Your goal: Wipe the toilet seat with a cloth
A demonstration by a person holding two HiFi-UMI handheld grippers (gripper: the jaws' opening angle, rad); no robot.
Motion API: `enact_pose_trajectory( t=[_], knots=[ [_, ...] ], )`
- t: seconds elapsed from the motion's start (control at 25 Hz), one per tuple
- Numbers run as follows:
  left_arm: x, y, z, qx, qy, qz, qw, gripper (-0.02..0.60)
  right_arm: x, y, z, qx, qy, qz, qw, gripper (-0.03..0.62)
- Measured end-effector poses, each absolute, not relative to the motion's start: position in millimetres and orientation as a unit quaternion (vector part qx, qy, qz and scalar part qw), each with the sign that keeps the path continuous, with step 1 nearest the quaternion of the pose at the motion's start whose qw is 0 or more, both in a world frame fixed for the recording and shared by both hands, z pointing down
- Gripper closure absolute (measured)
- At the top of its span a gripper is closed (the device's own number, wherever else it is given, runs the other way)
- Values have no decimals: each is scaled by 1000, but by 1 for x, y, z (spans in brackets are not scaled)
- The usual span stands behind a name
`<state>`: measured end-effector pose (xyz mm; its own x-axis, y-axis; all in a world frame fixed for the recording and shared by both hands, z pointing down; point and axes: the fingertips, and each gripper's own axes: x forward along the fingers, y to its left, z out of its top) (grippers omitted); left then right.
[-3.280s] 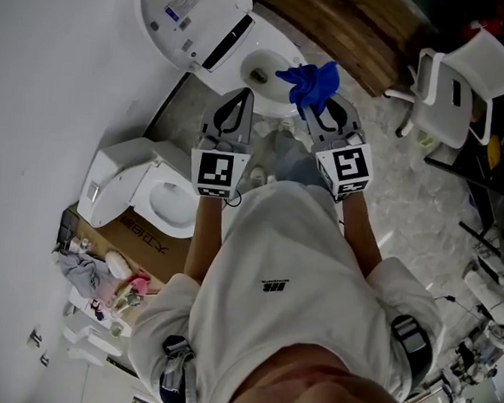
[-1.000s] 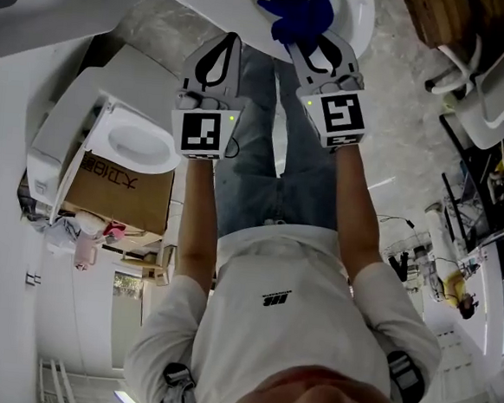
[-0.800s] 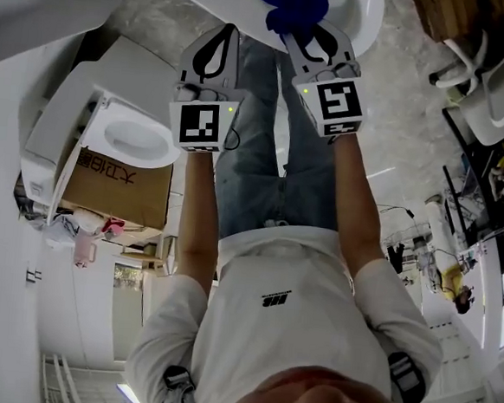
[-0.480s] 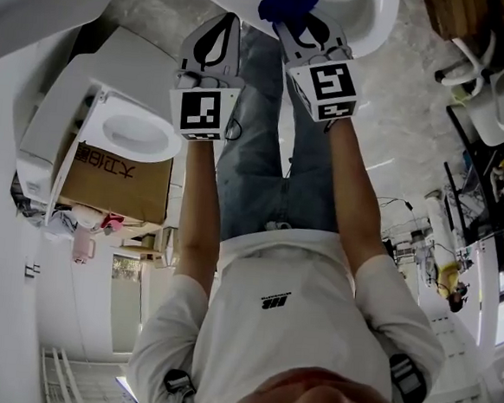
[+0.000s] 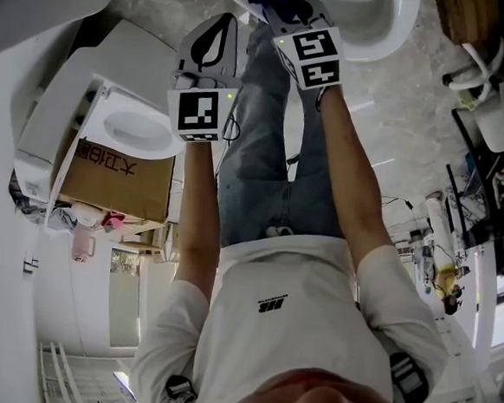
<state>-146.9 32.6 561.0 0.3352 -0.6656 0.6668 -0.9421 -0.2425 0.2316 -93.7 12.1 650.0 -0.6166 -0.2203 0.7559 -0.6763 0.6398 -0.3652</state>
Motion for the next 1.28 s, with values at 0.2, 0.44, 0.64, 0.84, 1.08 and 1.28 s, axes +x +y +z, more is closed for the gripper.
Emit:
enact_pose_trajectory(
  t=[0.2,0.44,0.64,0.84,1.08,1.28],
  knots=[
    [-151,39,566,752,-535,228,310,572,-102,14,669,263,-833,335,354,507],
    [-146,45,565,753,-532,233,310,572,-98,17,670,273,-827,346,348,508],
    [-141,49,566,754,-530,236,309,573,-89,29,670,275,-824,353,348,508],
    [-128,52,568,759,-519,244,308,572,-73,39,671,279,-821,359,347,508],
    [-115,56,572,764,-508,250,309,572,-56,51,671,283,-819,358,348,508],
    [-101,55,574,769,-500,252,309,572,-40,66,671,277,-818,356,356,508]
  ],
)
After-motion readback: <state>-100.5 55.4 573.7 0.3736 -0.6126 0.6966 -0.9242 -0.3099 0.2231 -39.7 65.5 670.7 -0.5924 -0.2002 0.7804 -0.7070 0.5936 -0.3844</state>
